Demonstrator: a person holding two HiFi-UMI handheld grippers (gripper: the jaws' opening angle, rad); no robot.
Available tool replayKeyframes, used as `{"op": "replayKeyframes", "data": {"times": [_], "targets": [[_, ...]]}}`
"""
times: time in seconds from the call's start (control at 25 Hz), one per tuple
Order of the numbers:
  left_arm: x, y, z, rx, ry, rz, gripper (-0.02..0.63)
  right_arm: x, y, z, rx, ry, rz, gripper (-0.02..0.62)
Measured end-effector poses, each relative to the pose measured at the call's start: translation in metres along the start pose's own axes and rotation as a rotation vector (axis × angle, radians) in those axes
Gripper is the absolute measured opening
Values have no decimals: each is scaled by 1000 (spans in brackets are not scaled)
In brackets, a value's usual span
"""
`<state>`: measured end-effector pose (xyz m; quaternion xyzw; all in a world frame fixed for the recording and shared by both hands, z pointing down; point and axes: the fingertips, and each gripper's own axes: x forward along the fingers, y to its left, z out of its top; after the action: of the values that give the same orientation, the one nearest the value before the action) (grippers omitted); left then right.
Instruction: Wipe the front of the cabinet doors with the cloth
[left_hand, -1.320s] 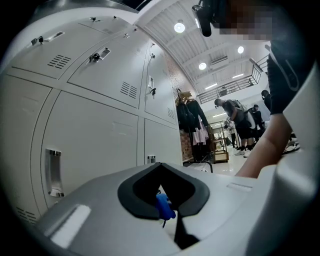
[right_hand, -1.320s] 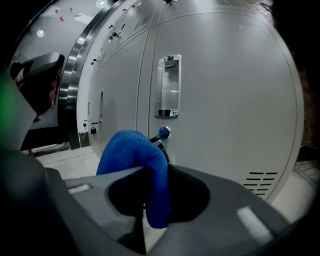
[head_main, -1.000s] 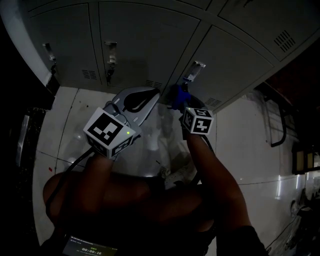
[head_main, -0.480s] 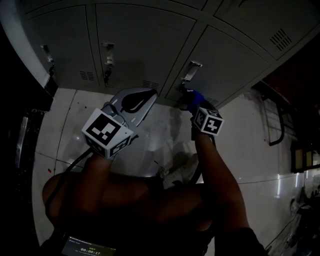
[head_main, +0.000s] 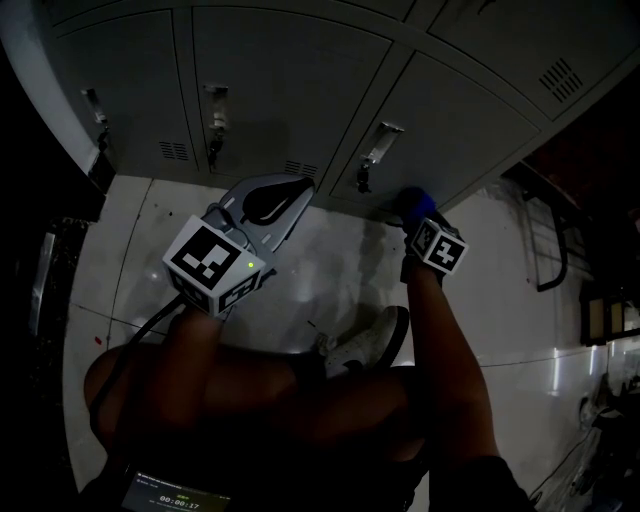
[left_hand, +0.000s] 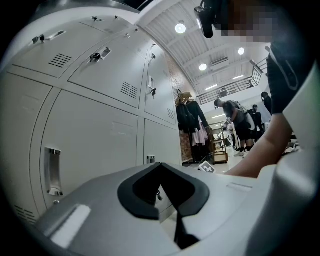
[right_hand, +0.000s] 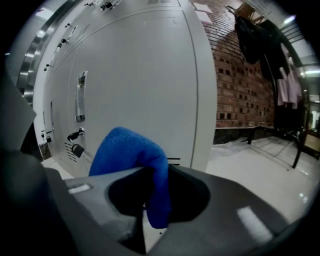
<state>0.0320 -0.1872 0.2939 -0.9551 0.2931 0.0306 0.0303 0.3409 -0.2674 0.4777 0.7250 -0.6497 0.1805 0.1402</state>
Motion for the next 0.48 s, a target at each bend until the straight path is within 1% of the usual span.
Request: {"op": "replayKeyframes", "data": {"times": [0.08,0.2,0.36,0.48], "targets": [[0,0,0,-1,1,-2,6,-2,-16,-3,6,12,-35,69],[0,0,0,0,1,-2,6,-4,-31,2,-44,1,-78,69],[0,0,-2,2,5,-1,5,-3,-40,-2,-16,16,-91,69],[0,0,-2,3,6,1,5,-5,-40,3,-38,2,-99,69]]}}
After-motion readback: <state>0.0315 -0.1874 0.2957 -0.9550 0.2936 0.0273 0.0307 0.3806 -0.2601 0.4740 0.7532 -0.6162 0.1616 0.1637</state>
